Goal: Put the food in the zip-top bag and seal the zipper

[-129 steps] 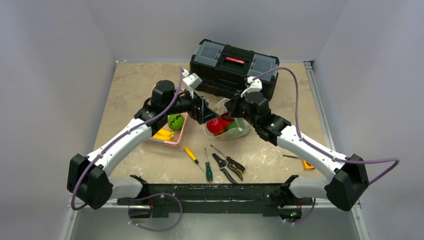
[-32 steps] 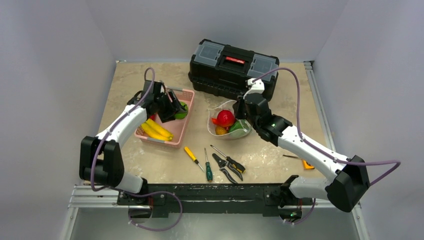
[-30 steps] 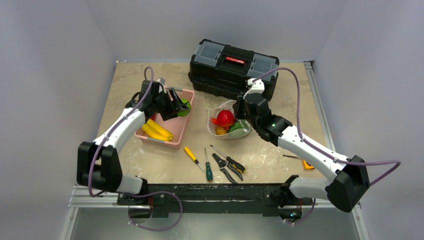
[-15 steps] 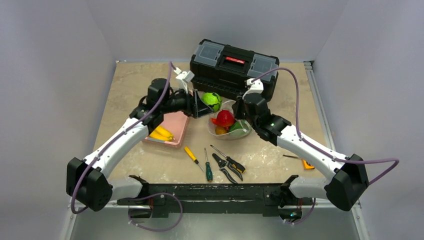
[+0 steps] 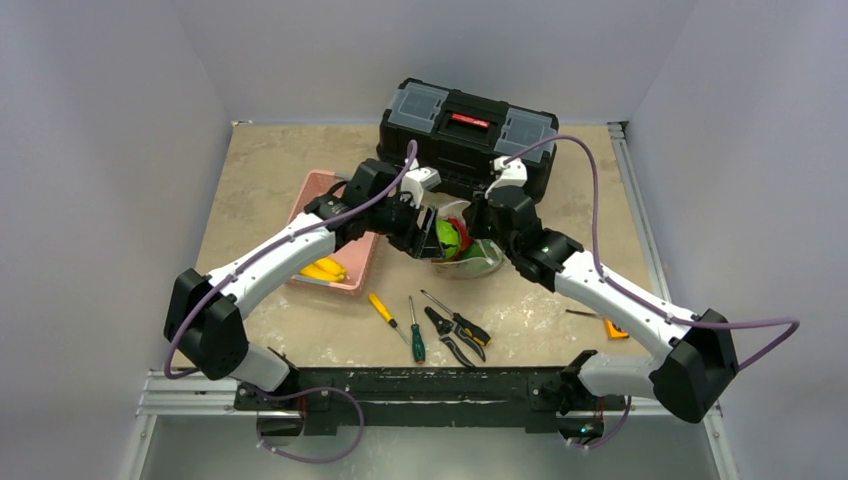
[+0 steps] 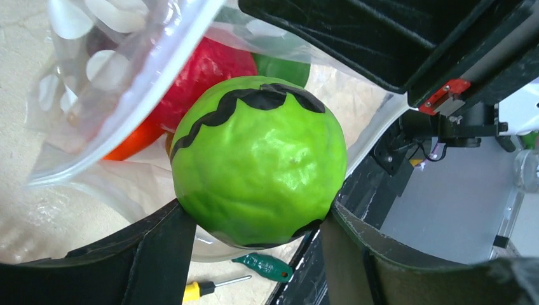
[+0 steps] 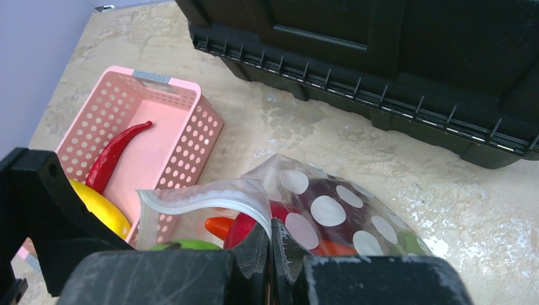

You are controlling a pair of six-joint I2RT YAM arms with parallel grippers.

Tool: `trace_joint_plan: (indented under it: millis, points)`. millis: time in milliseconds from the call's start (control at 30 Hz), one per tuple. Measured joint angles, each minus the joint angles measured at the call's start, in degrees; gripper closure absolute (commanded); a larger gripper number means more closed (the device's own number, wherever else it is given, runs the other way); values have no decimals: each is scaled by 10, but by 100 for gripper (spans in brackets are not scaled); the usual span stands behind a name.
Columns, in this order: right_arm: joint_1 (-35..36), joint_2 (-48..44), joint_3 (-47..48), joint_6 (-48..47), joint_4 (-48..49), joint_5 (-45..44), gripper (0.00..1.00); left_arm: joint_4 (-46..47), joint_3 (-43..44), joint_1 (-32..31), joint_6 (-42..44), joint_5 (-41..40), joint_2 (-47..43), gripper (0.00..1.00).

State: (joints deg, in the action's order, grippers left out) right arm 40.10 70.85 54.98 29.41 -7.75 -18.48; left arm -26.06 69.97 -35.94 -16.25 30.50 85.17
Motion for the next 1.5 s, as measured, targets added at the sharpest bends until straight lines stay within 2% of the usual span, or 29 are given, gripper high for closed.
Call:
trace_joint_plan:
  millis: [67,133,267,433,500,600,733,900,933,1100,1200,1267,1300,1367,1400,1433,1500]
  points:
    - [0,-2,0,0,0,0,100,-11,2,-7,10,-6,0,37]
    - [0,-5,0,0,0,0,100,-18,3,-13,20,-13,-1,26]
    - [0,-11,0,0,0,0,100,-25,3,-16,36,-37,-15,14]
    - [0,-12,0,0,0,0,100,-26,3,-16,49,-71,-52,7]
    - [0,-12,0,0,0,0,100,-26,3,-16,54,-83,-64,8]
    - [0,-12,0,0,0,0,100,-29,3,-16,56,-110,-73,22]
    - [0,-12,0,0,0,0,100,-38,3,-16,58,-162,-78,48]
    - [0,-12,0,0,0,0,100,-51,3,-15,49,-207,-79,66]
    - [0,-12,0,0,0,0,100,-52,3,-13,47,-209,-78,66]
    - [0,-12,0,0,0,0,100,-60,7,-11,31,-206,-52,52]
    - [0,-12,0,0,0,0,100,-63,10,-11,20,-187,-20,51]
    - [0,-12,0,0,0,0,100,-63,11,-11,15,-171,-3,55]
    - [0,-12,0,0,0,0,100,-64,11,-11,10,-162,5,58]
    - [0,-12,0,0,0,0,100,-68,14,-9,5,-148,18,78]
    - [0,-12,0,0,0,0,100,-70,17,-9,3,-140,23,92]
    - [0,-12,0,-1,0,0,100,-71,19,-8,1,-133,26,100]
    - [0,-11,0,-3,0,0,100,-73,20,-5,0,-117,26,100]
